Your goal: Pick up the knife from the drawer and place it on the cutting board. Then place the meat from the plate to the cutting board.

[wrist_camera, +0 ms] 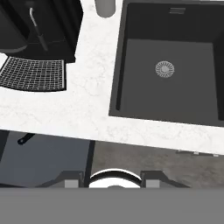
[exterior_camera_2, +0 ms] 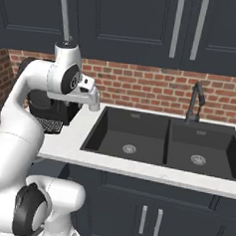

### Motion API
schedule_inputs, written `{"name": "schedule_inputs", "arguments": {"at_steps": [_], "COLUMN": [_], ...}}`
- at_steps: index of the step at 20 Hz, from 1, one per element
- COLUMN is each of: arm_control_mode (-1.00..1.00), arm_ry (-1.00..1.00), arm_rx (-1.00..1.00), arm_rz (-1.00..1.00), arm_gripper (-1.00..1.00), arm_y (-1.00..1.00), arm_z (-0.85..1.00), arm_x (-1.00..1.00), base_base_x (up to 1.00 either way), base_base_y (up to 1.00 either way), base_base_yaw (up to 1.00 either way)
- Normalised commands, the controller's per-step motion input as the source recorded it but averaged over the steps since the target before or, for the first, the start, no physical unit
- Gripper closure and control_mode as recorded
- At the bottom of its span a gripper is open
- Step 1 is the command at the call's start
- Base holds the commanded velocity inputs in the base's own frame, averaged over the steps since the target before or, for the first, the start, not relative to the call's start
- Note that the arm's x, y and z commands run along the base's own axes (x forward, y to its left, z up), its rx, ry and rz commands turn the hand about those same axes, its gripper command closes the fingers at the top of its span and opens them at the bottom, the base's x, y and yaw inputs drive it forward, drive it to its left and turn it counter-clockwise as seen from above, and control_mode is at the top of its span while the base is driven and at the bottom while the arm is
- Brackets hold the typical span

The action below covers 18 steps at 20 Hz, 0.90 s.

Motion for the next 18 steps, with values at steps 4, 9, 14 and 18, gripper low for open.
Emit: {"name": "schedule_inputs", "arguments": {"at_steps": [4,9,14,18], "arm_control_mode": [-1.00,-1.00,-1.00,-1.00], "arm_ry": [0.00,0.00,0.04,0.02], "arm_rx": [0.00,0.01,0.00,0.00], "arm_rz": [0.00,0.00,0.00,0.00], "arm_gripper": [-1.00,-1.00,-1.00,-1.00], "arm_y": [0.00,0.00,0.00,0.00], "arm_z": [0.00,-0.12,-0.16,-0.03], "arm_x": [-0.26,-0.64,-0.64,-0.33], "base_base_x": [0.00,0.00,0.00,0.00], "base_base_y": [0.00,0.00,0.00,0.00], "base_base_yaw": [0.00,0.00,0.00,0.00]}}
